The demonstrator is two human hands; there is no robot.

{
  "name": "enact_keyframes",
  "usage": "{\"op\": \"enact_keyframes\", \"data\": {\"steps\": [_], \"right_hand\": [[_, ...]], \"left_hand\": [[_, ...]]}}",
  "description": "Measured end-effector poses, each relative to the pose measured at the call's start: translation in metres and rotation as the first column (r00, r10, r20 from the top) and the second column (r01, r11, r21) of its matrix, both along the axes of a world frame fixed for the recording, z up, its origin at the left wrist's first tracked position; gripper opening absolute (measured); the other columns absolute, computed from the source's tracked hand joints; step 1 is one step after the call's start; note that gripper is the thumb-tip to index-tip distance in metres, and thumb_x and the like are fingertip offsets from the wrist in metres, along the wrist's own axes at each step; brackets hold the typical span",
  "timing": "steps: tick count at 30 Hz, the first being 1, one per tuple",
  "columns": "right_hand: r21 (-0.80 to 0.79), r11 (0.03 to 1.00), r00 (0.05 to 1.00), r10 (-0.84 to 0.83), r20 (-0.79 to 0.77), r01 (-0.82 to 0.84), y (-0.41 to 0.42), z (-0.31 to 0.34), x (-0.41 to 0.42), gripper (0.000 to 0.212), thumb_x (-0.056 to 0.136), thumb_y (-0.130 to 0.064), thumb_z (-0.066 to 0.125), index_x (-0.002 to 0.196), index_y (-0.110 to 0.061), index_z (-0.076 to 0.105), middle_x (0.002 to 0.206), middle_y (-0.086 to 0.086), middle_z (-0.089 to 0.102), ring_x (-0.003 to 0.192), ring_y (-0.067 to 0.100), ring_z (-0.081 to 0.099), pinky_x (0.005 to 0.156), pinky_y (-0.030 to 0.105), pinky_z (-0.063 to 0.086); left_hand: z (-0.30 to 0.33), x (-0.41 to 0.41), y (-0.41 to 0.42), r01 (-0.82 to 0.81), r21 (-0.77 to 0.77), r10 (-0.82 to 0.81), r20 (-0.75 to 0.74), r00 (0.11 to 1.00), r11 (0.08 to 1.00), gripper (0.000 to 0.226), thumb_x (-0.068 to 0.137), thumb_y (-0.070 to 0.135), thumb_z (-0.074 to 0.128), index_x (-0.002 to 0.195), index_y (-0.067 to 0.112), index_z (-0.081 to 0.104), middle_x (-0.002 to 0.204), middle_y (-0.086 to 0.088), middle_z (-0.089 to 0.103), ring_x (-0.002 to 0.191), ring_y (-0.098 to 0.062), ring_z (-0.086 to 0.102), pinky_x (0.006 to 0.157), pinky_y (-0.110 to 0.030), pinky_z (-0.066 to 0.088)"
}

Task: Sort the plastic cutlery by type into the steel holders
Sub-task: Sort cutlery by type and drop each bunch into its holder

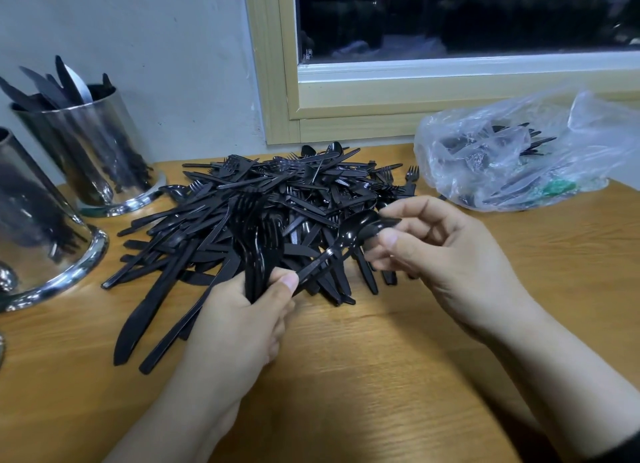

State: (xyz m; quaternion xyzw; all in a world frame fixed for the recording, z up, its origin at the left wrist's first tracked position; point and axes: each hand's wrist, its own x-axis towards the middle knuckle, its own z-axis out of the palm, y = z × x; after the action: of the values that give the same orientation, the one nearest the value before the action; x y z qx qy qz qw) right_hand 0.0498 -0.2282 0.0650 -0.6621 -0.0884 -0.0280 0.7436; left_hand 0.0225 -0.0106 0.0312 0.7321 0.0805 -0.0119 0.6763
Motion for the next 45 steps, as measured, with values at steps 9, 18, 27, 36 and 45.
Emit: {"op": "enact_keyframes", "data": {"steps": [9, 18, 27, 36, 45], "right_hand": [[-0.399, 0.891, 0.966, -0.136, 0.221, 0.217, -0.008, -0.006, 0.005, 0.016, 0.085, -0.023, 0.075, 0.084, -0.015, 0.062, 0.067, 0.011, 0.062, 0.057, 0.027, 0.059, 0.06, 0.028, 0.045], [-0.266, 0.956, 0.99, -0.102, 0.095, 0.124, -0.001, -0.015, 0.01, 0.019, 0.091, 0.0, 0.068, 0.097, -0.01, 0.053, 0.066, 0.008, 0.054, 0.054, 0.021, 0.064, 0.06, 0.042, 0.047], [-0.593, 0.741, 0.948, -0.217, 0.232, 0.315, -0.045, -0.021, 0.044, 0.018, 0.096, -0.024, 0.065, 0.113, -0.025, 0.062, 0.095, -0.005, 0.07, 0.081, 0.011, 0.062, 0.076, 0.031, 0.051], [-0.931, 0.267, 0.963, -0.17, 0.211, 0.251, -0.088, -0.057, 0.09, 0.041, 0.1, -0.014, 0.055, 0.141, -0.02, 0.056, 0.139, 0.003, 0.056, 0.126, 0.027, 0.05, 0.108, 0.044, 0.042], [-0.887, 0.242, 0.918, -0.144, 0.369, 0.394, -0.078, -0.056, 0.089, 0.015, 0.093, -0.019, 0.069, 0.104, -0.013, 0.077, 0.102, 0.006, 0.066, 0.1, 0.027, 0.058, 0.08, 0.03, 0.04]], "left_hand": [[0.003, -0.002, -0.003, 0.128, -0.072, -0.127, 0.017, 0.992, 0.989, 0.037, 0.095, 0.027, 0.062, 0.059, 0.029, 0.07, 0.052, 0.001, 0.046, 0.038, -0.01, 0.037, 0.034, -0.02, 0.032], [0.008, -0.008, -0.004, 0.226, 0.076, -0.227, 0.012, 0.974, 0.971, 0.049, 0.073, 0.059, 0.062, 0.057, 0.013, 0.06, 0.049, -0.003, 0.048, 0.038, -0.009, 0.039, 0.038, -0.019, 0.034], [-0.003, -0.002, 0.0, 0.082, 0.191, -0.092, 0.046, 0.995, 0.978, 0.034, 0.096, 0.037, 0.062, 0.067, 0.021, 0.07, 0.044, -0.003, 0.047, 0.036, -0.011, 0.039, 0.04, -0.027, 0.035], [-0.008, 0.002, -0.001, 0.048, 0.112, -0.058, 0.083, 0.995, 0.992, 0.024, 0.097, 0.034, 0.06, 0.075, 0.034, 0.07, 0.072, -0.027, 0.066, 0.038, -0.014, 0.04, 0.039, -0.027, 0.036], [-0.007, 0.0, -0.005, 0.0, 0.112, -0.01, 0.089, 0.996, 0.994, 0.022, 0.097, 0.036, 0.059, 0.078, 0.033, 0.07, 0.072, -0.028, 0.066, 0.04, -0.018, 0.041, 0.037, -0.028, 0.037]]}}
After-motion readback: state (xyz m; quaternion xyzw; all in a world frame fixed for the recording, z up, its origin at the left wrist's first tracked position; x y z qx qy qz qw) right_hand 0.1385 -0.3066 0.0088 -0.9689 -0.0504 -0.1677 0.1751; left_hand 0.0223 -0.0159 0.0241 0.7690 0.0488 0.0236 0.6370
